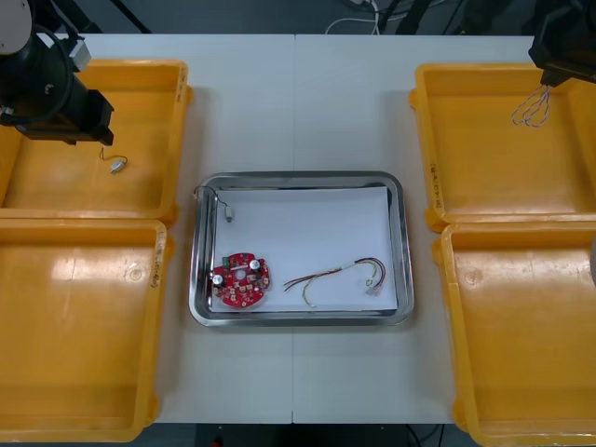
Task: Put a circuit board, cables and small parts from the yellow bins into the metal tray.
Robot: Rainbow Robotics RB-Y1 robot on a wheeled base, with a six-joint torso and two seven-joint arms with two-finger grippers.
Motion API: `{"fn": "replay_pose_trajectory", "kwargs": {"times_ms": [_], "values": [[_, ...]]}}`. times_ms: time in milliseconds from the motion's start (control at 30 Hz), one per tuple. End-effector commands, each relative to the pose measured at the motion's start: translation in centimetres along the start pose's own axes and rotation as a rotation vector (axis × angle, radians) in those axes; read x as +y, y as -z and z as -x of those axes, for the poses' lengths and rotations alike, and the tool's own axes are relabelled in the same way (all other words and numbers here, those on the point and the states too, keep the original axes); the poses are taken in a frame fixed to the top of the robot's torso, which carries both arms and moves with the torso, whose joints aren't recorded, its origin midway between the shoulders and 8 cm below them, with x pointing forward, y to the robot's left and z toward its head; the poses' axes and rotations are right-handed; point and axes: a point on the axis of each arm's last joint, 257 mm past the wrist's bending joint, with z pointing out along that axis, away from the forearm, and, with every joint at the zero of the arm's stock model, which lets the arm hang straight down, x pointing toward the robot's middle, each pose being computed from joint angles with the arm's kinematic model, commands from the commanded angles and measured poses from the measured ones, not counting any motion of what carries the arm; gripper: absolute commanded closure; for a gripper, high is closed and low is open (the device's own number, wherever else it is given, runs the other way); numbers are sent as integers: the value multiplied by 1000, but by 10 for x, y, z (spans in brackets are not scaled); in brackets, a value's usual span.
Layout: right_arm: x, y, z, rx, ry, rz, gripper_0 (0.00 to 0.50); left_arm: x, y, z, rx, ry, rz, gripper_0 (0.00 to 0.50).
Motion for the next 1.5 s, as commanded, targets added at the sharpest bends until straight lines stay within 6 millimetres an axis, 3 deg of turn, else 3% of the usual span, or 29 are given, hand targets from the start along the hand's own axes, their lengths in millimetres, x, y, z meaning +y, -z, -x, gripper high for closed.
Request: {"fn": "replay_pose_trajectory", "kwargs": {"times_ms": [33, 300, 500, 800, 1267, 1500], "values": [[29, 8, -9, -42, 99, 35, 500, 26, 29, 45, -113, -108, 34, 0], [87, 7, -48, -30, 313, 117, 500, 34, 12, 55, -136, -131, 45, 0], [119, 5, -75, -14, 455, 149, 500, 37, -8, 55, -138, -137, 61, 0], [146, -9, -125, 9, 729, 125, 500, 30, -33, 49, -118, -128, 50, 0], [167, -18, -184, 72, 1231, 234, 500, 8, -51, 40, -95, -103, 8, 0], [176, -26, -209, 81, 1520, 236, 500, -1, -69, 36, -113, -102, -2, 0]]}}
